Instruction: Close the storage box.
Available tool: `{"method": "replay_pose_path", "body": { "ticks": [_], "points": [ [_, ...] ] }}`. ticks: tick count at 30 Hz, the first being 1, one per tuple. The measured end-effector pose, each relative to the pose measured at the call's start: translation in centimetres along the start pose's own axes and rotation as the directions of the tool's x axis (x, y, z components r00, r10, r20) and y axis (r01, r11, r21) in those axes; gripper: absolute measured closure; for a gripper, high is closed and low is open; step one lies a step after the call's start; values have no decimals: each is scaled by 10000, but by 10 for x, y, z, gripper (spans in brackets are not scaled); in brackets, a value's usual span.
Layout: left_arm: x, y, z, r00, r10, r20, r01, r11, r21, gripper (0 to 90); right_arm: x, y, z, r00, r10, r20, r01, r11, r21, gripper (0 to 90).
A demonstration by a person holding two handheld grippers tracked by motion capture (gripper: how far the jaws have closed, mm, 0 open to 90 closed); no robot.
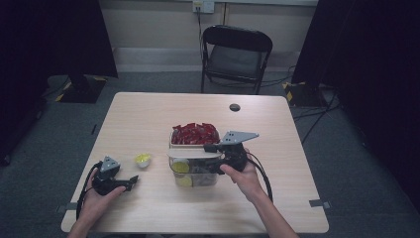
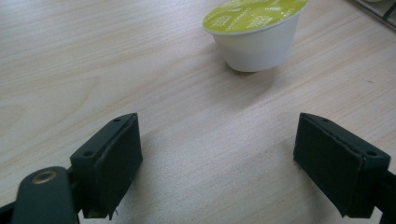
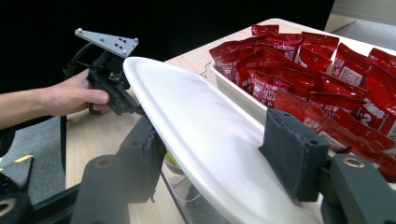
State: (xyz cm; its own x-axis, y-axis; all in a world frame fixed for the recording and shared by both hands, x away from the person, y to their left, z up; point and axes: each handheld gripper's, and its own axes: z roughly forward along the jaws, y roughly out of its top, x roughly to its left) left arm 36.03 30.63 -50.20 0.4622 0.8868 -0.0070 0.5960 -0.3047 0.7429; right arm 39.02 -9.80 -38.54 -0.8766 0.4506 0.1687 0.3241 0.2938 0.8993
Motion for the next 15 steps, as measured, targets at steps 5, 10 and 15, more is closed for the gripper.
{"method": "replay_pose_path", "body": {
  "ticks": [5,10,15],
  "points": [
    [0,0,0,10000,0,4,0,10000,-2,146,3,-1,-1,9999,-116,2,116,9999,29,342],
    [0,0,0,10000,-1,0,1,10000,1,146,5,-3,-1,9997,-250,3,250,9997,51,317],
    [0,0,0,10000,4,5,-4,10000,2,146,6,-4,-2,9996,-290,5,290,9996,41,307]
  ]
}}
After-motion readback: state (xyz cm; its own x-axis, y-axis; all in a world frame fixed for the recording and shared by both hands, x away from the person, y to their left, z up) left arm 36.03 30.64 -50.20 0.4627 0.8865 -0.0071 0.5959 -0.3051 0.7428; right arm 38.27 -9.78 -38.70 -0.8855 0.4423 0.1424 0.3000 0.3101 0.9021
